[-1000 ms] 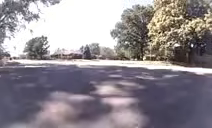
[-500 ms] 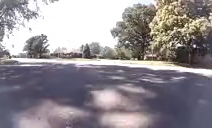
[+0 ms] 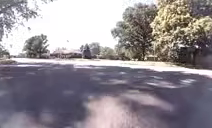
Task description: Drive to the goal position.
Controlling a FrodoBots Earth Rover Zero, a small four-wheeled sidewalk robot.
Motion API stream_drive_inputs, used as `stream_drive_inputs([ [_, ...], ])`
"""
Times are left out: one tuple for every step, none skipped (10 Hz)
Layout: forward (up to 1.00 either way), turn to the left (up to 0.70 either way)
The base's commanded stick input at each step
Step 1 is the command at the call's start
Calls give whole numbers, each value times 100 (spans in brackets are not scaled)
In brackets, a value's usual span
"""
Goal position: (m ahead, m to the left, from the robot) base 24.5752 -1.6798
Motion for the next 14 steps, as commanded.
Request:
stream_drive_inputs([
  [100, 0],
  [100, 0],
  [100, 0],
  [100, 0],
  [100, 0],
  [100, 0],
  [100, 0],
  [100, 0],
  [100, 0],
  [100, 0],
  [100, 0],
  [100, 0],
  [100, 0],
  [100, 0],
])
